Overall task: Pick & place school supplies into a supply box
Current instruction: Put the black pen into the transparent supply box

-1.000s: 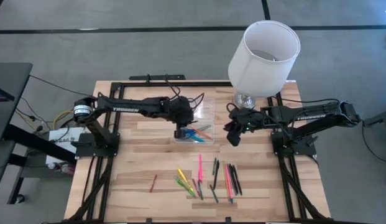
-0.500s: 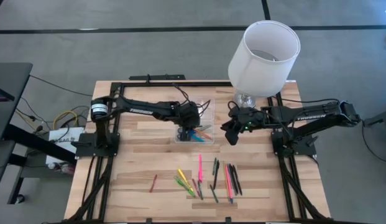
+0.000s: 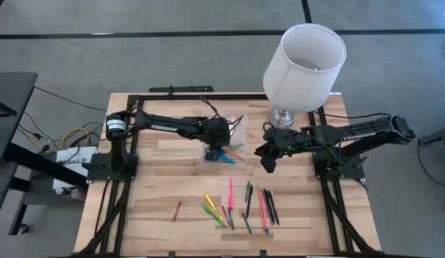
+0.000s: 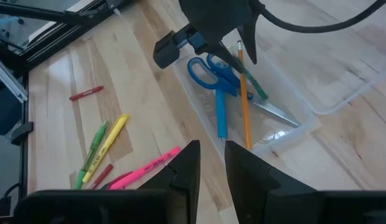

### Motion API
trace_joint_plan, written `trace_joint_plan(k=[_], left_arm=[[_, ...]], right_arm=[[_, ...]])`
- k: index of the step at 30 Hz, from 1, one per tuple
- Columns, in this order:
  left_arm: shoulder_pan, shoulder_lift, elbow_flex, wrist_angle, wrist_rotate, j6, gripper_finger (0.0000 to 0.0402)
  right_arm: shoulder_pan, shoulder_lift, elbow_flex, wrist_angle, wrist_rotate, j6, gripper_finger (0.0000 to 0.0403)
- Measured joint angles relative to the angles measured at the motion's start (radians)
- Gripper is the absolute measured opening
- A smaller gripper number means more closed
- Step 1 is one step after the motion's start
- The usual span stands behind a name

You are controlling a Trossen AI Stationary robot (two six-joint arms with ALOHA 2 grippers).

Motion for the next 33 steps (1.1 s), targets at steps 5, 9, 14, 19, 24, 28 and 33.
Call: trace_joint_plan(k=[5,9,14,19,24,28,33], left_arm=[[0.003,0.000,0.016,-0.041,-0.013,-0.051,0.0139],[0.003,0.000,0.087,-0.158,0.016,-0.100,0.0154],[0.003,0.000,0.201,-0.374,0.045,-0.171,0.0156],[0.002,0.000,0.243,-0.513,0.123,-0.241,0.0157],[-0.005,0.000,0.239,-0.597,0.196,-0.301,0.0157],[-0.034,-0.019,0.208,-0.622,0.212,-0.358,0.0157],[-0.089,-0.080,0.152,-0.626,0.189,-0.437,0.0157]], right_arm=[[0.000,0.000,0.000,-0.010,0.000,0.016,0.0067],[0.002,0.008,0.000,-0.068,0.000,0.078,0.0067],[0.031,0.057,0.001,-0.193,-0.003,0.214,0.0067],[0.116,0.134,0.000,-0.297,-0.007,0.364,0.0067],[0.221,0.194,0.000,-0.296,-0.008,0.493,0.0067],[0.279,0.222,0.000,-0.293,-0.006,0.574,0.0067],[0.337,0.220,0.000,-0.308,0.004,0.673,0.0067]])
